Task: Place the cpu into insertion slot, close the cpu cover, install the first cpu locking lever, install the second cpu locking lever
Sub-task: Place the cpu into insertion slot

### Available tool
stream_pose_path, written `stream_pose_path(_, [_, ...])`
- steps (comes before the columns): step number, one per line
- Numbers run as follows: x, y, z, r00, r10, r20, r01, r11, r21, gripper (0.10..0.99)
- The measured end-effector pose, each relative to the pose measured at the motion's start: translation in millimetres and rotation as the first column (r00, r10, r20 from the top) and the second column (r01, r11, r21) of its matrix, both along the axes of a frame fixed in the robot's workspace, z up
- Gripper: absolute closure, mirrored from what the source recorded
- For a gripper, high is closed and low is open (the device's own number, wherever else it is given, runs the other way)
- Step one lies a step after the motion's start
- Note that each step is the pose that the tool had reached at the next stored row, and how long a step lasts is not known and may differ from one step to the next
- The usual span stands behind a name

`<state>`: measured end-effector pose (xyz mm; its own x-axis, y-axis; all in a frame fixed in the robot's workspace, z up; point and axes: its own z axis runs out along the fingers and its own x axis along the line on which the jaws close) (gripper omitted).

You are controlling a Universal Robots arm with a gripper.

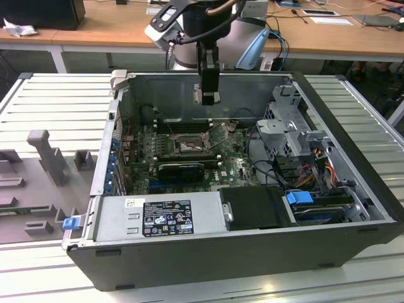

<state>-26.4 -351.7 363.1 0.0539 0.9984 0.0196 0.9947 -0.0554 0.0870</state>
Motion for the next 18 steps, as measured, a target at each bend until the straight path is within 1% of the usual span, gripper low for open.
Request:
stream_pose_path(8, [0.0,0.0,-1.0,0.9987,-0.051,0.0000,0.051,0.9987,0.000,0.561])
stream_pose_path(11, [0.0,0.0,-1.4,0.9953,-0.097,0.0000,0.097,0.9953,0.000,0.561])
stream_pose_path(18, [0.0,0.0,-1.7,0.9887,-0.150,0.0000,0.150,0.9887,0.000,0.561])
